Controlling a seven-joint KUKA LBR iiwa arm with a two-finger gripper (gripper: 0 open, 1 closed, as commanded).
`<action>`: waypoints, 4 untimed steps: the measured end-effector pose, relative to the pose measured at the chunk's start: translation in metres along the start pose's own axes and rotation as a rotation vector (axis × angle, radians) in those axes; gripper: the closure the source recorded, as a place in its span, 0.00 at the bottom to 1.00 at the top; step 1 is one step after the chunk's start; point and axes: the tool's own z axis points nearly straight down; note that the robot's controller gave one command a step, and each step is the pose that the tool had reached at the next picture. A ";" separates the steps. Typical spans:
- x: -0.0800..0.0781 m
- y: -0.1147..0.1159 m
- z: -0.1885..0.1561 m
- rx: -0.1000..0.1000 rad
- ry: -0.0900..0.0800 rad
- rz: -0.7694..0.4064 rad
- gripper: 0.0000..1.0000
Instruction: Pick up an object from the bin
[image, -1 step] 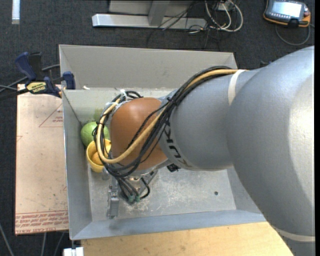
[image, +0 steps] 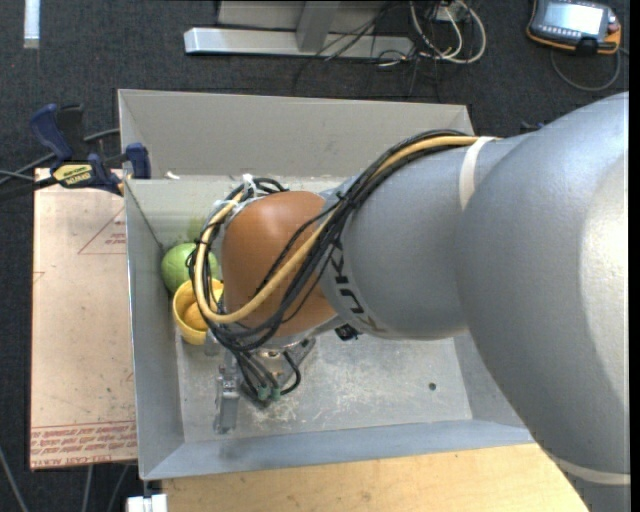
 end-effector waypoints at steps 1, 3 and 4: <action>-0.037 -0.050 0.045 -0.002 0.004 -0.349 0.00; -0.043 -0.094 0.033 -0.003 -0.001 -0.484 0.00; -0.047 -0.111 0.066 -0.003 0.002 -0.504 0.00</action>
Offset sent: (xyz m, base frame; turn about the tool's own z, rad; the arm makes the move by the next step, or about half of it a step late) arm 0.0269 -0.1092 -0.0126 -0.3327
